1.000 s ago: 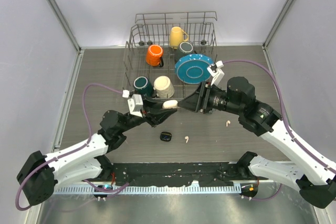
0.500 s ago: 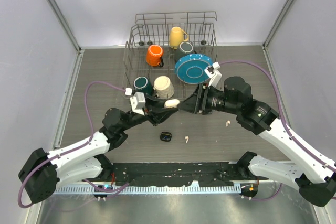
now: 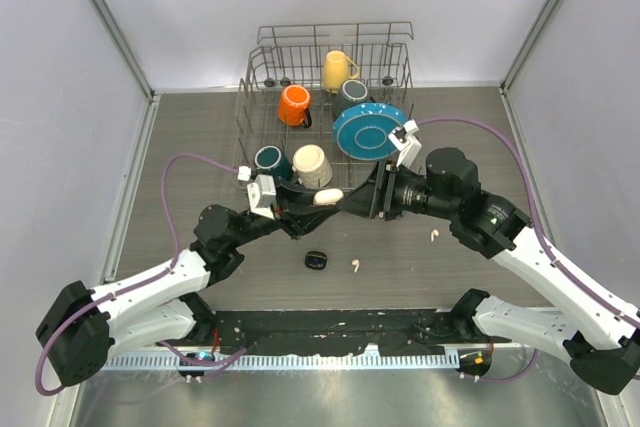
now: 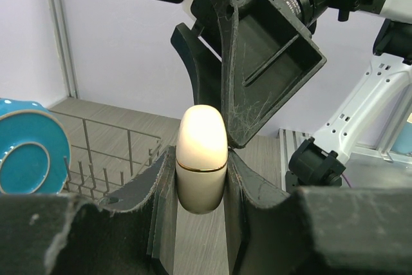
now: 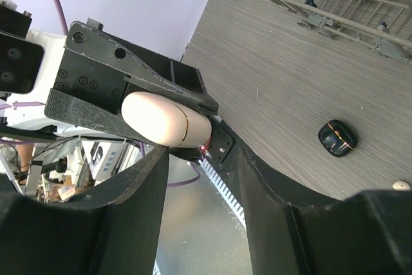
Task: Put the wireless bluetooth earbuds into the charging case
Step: Open the charging case.
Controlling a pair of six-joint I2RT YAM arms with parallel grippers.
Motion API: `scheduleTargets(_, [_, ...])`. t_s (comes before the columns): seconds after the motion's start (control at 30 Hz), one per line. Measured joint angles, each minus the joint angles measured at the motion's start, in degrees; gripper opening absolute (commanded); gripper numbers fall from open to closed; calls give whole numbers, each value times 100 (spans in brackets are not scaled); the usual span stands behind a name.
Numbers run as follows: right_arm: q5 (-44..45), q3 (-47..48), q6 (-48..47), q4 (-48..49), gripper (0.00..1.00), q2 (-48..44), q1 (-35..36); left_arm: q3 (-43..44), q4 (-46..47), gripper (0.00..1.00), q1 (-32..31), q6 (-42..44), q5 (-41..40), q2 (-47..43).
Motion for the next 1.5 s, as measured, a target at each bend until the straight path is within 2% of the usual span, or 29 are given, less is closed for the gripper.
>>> scheduleTargets(0.77, [-227, -798, 1185, 1362, 56, -210, 42, -2, -131, 0, 79, -22, 140, -260])
scheduleTargets(1.5, [-291, -883, 1381, 1499, 58, -234, 70, -17, -367, 0, 79, -22, 142, -472])
